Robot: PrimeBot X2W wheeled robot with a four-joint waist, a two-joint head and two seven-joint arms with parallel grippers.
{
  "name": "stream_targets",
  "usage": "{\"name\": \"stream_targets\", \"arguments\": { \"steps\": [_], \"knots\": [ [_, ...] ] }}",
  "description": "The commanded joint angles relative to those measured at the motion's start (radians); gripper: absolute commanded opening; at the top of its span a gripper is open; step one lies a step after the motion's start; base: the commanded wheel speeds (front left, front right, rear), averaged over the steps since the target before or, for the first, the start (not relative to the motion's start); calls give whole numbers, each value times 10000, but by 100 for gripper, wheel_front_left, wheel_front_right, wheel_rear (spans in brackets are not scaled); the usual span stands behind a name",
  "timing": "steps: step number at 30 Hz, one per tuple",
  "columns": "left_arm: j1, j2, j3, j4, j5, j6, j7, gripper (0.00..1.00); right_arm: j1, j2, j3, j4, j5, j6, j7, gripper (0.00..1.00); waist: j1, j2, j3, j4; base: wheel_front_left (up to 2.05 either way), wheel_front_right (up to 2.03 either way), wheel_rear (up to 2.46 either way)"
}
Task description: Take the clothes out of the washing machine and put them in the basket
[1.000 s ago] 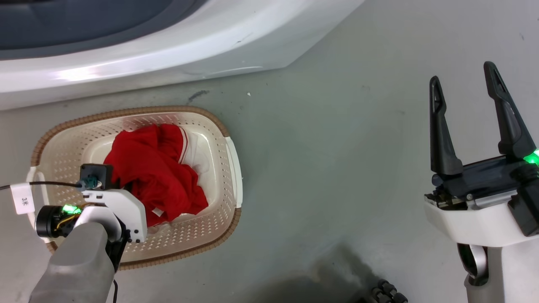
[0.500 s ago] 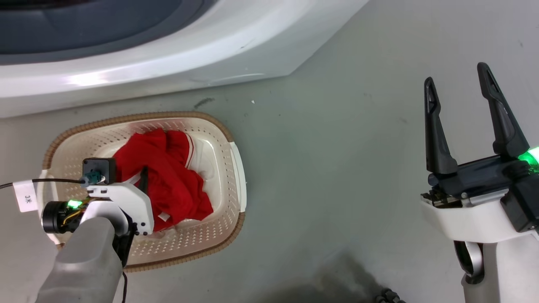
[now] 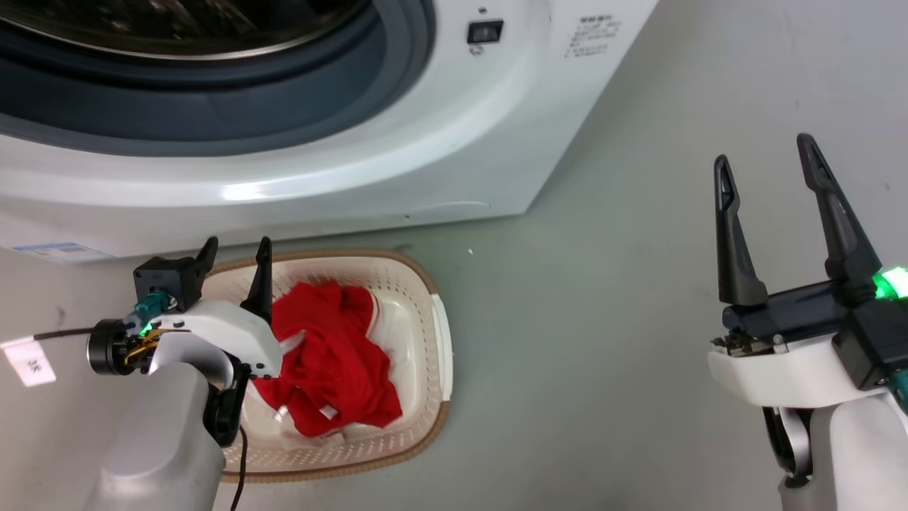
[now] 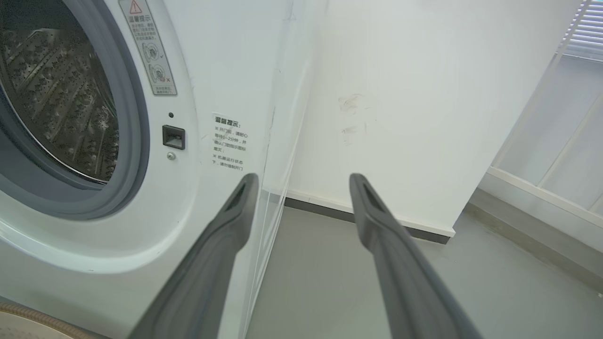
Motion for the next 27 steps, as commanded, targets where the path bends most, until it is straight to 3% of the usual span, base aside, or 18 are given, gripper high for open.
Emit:
{"name": "stream_targets", "arguments": {
  "steps": [1,8,17,27],
  "knots": [
    [333,-89,223,-464,190,-58,-26,100,190,12,-45,61,-62,-11,-23,100,0,0,-639,424,0,0,0],
    [1625,-657,1539,-3126,1178,-168,-25,100,482,12,-249,278,-59,-11,-23,100,0,0,-1640,810,0,0,0],
    [3452,-1524,2486,-5716,2460,-255,-26,100,1309,11,-455,576,124,-11,-23,100,0,0,-2941,1060,0,0,0],
    [5229,-2120,2798,-7112,3224,-111,-26,100,2226,14,-239,794,426,-11,-23,100,0,0,-3929,1113,0,0,0]
  ]
}}
